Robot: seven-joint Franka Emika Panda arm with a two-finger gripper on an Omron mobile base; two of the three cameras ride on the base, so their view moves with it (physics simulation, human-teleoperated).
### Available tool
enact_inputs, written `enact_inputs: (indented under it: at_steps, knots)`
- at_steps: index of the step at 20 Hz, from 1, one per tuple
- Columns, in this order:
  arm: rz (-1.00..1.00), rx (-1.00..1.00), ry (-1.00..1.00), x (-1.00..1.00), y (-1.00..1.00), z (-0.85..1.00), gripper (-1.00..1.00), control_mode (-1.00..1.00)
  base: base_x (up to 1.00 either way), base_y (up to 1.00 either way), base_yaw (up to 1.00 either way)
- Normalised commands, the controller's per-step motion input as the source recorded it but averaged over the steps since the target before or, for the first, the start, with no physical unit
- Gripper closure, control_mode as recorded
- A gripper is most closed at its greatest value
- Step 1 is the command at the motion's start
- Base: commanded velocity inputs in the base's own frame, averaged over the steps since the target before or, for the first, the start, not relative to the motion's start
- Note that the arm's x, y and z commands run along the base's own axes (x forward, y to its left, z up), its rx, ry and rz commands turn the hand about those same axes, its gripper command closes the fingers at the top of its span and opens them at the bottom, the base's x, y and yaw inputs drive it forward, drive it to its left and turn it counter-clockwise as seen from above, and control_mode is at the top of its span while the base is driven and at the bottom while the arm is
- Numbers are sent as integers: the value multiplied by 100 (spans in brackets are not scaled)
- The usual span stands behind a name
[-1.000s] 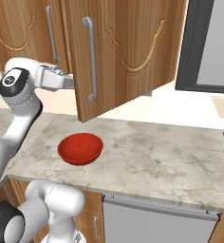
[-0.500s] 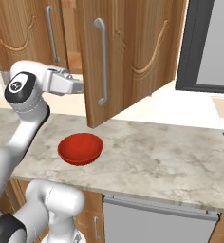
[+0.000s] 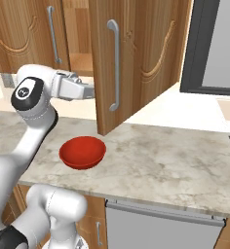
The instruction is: Open the cabinet. Pick the kiwi and peach from the cabinet and place them into the bowl. Then close the cabinet.
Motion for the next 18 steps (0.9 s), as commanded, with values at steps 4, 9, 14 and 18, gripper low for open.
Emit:
enact_inputs:
  at_steps: [4, 9, 14, 18]
  knots:
    - [0, 0, -3, 0, -1, 0, 100, -100, 0, 0, 0]
    - [0, 0, -5, 0, 7, 5, 100, -100, 0, 0, 0]
    - [0, 2, -11, 0, 37, 23, 100, -100, 0, 0, 0]
    - [11, 9, -3, 3, 39, 32, 100, -100, 0, 0, 0]
